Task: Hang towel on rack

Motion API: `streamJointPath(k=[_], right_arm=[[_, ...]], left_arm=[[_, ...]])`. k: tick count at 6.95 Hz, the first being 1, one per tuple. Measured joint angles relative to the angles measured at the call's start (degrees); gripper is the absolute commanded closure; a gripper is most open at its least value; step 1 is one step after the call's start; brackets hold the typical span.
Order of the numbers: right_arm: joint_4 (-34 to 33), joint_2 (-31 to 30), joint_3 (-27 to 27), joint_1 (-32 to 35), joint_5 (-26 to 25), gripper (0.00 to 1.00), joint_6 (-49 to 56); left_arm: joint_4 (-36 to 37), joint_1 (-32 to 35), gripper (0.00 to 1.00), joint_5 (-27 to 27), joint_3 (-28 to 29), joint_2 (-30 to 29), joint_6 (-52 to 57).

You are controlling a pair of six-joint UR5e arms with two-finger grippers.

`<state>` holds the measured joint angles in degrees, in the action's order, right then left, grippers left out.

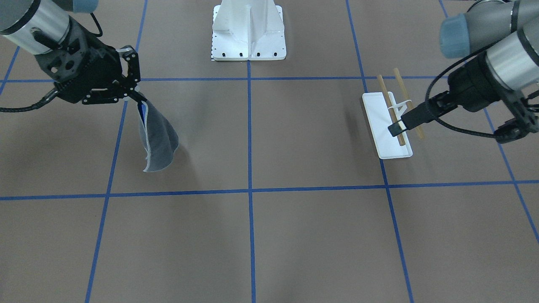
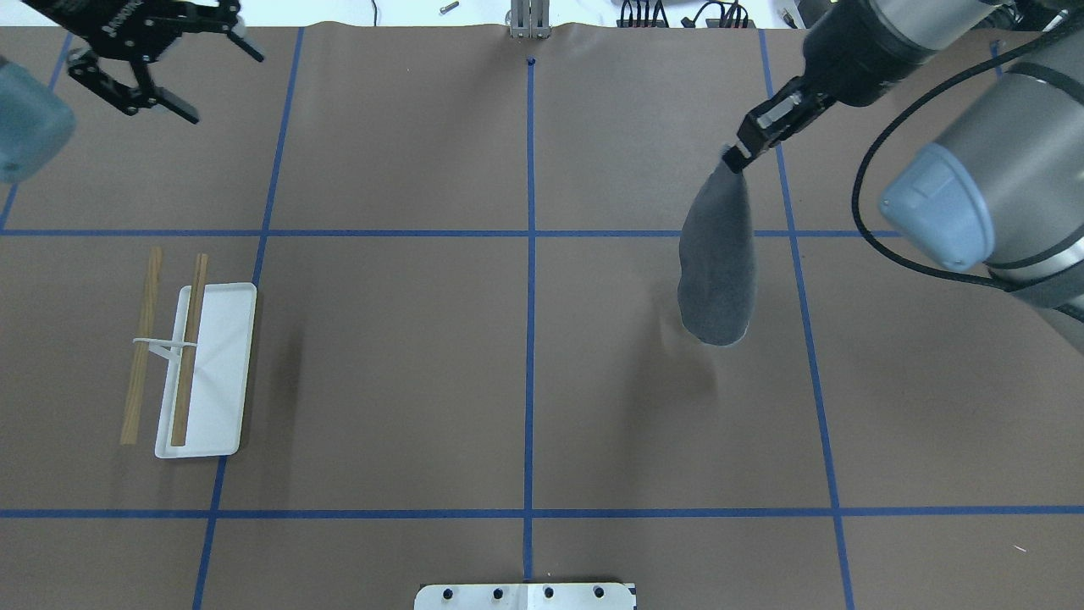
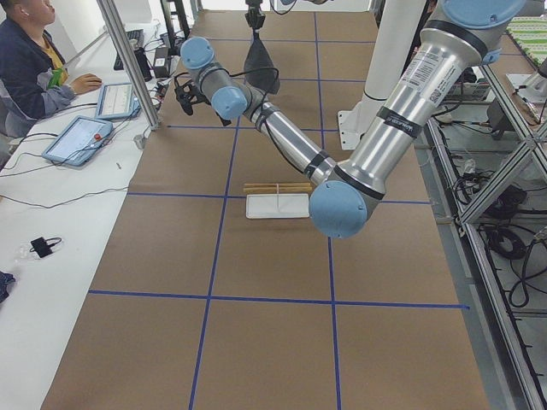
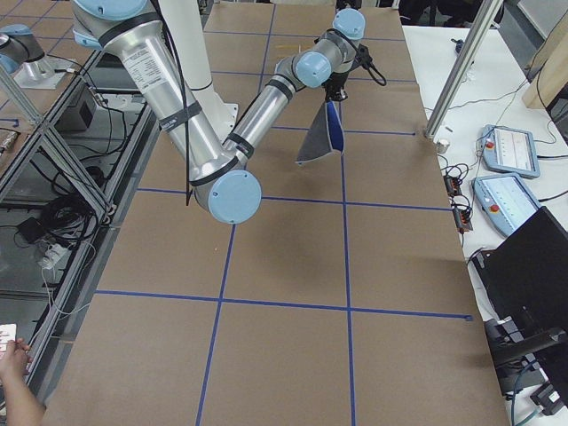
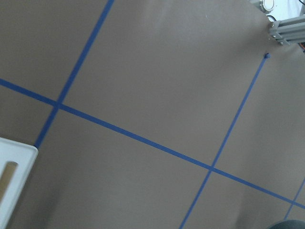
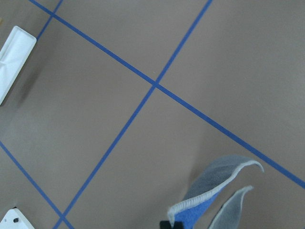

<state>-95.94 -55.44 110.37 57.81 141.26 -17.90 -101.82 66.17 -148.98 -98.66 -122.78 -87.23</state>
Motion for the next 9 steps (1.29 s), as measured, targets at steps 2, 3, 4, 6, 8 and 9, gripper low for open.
streamJointPath(k=[2,3,4,6,8,9], right_arm=[[5.08,6.26,-2.81,-4.53,-5.96,1.00,-0.85],[8.53,7.55,-3.57,-6.86,-9.15,1.00,-0.90],[10.95,8.65,-3.98,-8.51,-11.36,1.00,-0.77],[12.20,11.03,-4.05,-10.40,-13.74,1.00,-0.31],[12.30,12.42,-3.51,-11.69,-15.53,1.00,-0.14],[12.30,13.23,-3.46,-12.09,-15.79,1.00,0.21]], left_arm=[[-7.48,-5.91,0.03,4.88,1.31,-4.66,-19.84],[-9.54,-8.18,0.03,6.24,1.59,-6.02,-26.77],[-10.39,-10.27,0.03,7.95,1.92,-7.37,-31.60],[-12.36,-12.62,0.03,12.12,3.20,-9.14,-37.06],[-16.13,-13.10,0.03,13.26,5.82,-9.48,-37.97],[-16.99,-13.33,0.03,13.41,6.37,-9.57,-38.04]])
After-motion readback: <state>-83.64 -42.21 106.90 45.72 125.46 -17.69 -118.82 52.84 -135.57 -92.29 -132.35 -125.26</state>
